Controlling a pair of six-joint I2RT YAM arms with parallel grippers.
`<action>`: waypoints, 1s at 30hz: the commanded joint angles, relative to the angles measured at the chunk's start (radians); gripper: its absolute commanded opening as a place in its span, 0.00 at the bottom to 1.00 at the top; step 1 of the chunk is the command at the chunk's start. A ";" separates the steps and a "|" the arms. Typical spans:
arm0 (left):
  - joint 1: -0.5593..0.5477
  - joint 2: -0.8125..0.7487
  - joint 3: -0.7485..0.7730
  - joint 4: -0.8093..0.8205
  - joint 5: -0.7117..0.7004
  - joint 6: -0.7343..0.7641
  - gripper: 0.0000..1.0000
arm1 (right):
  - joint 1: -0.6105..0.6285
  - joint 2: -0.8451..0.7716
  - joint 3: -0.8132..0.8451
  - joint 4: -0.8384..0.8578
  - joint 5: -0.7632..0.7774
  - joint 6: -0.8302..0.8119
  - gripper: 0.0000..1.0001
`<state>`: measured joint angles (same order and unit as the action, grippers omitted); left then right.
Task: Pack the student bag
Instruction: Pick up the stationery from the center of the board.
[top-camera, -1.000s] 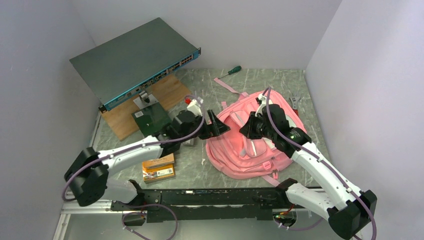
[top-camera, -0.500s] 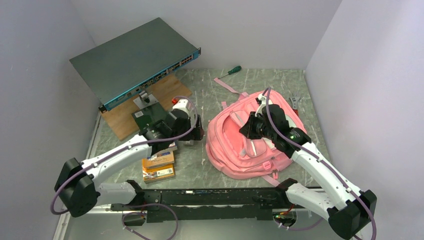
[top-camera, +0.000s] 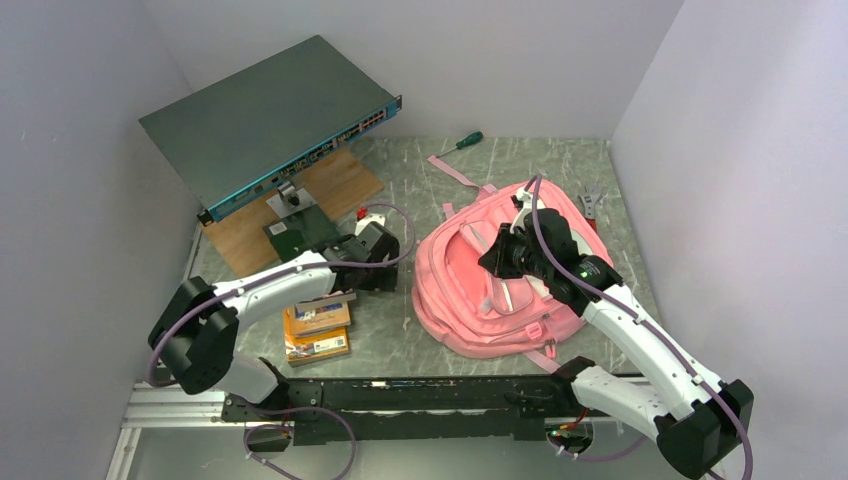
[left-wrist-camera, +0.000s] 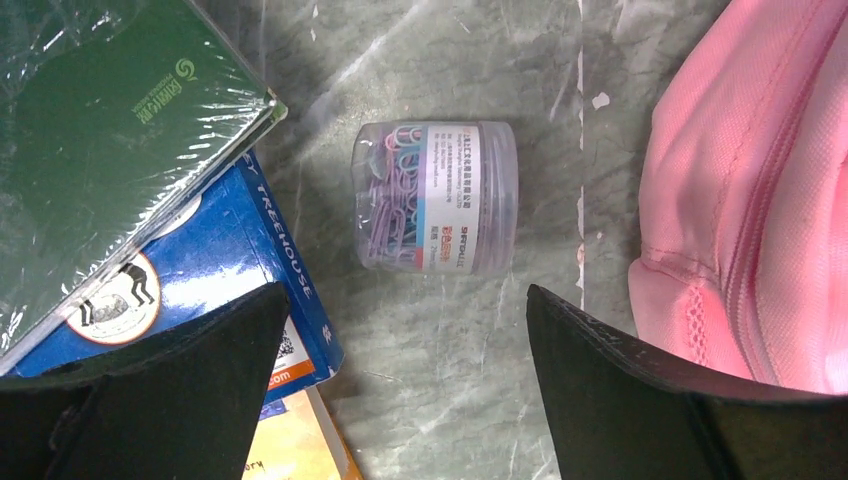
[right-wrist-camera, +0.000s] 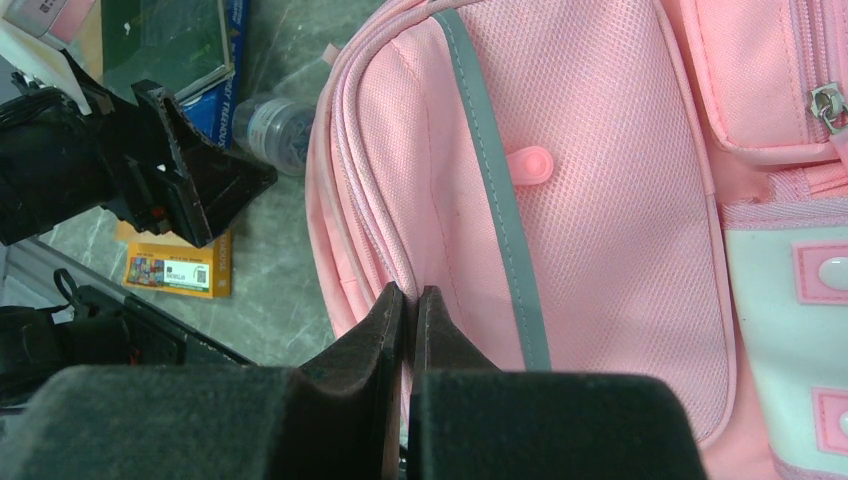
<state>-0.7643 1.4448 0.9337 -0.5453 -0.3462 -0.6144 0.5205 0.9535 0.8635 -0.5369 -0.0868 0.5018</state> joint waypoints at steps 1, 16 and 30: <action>0.005 0.025 0.039 0.036 -0.006 0.026 0.92 | -0.002 -0.026 0.012 0.047 -0.005 0.019 0.00; 0.016 0.121 0.076 0.072 0.003 0.045 0.68 | -0.002 -0.022 0.012 0.046 0.000 0.013 0.00; 0.018 0.080 0.091 0.059 0.039 0.053 0.40 | -0.002 -0.005 0.030 0.045 -0.007 0.011 0.00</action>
<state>-0.7494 1.5631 0.9932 -0.4812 -0.3370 -0.5644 0.5205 0.9558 0.8635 -0.5365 -0.0875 0.5018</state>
